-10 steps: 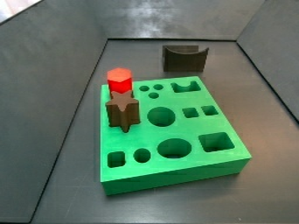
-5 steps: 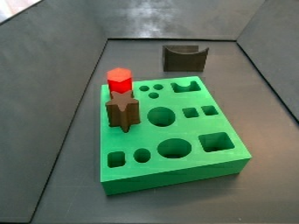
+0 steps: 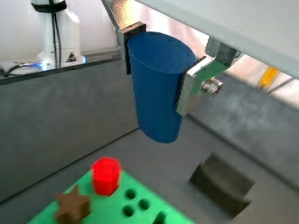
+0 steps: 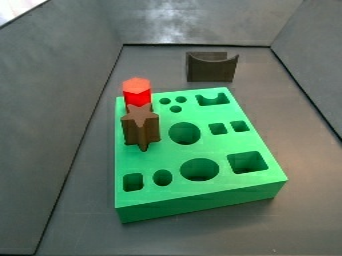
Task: Pick up the oval object. Move up. Place the oval object on the fixture. Regrasp the oval object. Move to above the board. Insert the oval object.
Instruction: Move to above the board, then insert the oval object.
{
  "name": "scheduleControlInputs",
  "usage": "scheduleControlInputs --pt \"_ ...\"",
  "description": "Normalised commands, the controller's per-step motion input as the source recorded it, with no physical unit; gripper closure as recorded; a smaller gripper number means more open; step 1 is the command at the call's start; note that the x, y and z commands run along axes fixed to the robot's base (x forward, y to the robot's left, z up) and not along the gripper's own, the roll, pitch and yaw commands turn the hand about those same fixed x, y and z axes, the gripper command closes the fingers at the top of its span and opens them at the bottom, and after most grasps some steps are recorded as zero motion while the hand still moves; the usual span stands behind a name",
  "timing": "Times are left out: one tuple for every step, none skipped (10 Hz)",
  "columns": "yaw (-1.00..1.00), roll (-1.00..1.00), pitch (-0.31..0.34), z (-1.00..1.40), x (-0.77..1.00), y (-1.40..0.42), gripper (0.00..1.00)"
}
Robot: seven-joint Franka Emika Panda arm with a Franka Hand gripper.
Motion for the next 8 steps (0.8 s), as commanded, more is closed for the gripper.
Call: scheduleControlInputs --pt "-0.12 -1.00 -0.018 0.01 -0.09 0.02 1.00" --pt "-0.10 -0.86 -0.029 0.00 -0.08 0.03 1.00" --pt "-0.05 -0.55 -0.042 0.01 -0.08 0.04 1.00" --pt "-0.03 -0.37 -0.042 0.00 -0.07 0.02 1.00" --pt "-0.02 -0.22 -0.036 0.00 -0.04 0.02 1.00" --pt "0.00 -0.03 0.000 -0.01 0.00 0.00 1.00" --pt "0.09 -0.04 0.000 -0.15 0.12 -0.29 1.00" --pt "0.08 -0.01 0.051 -0.20 0.37 -0.44 1.00"
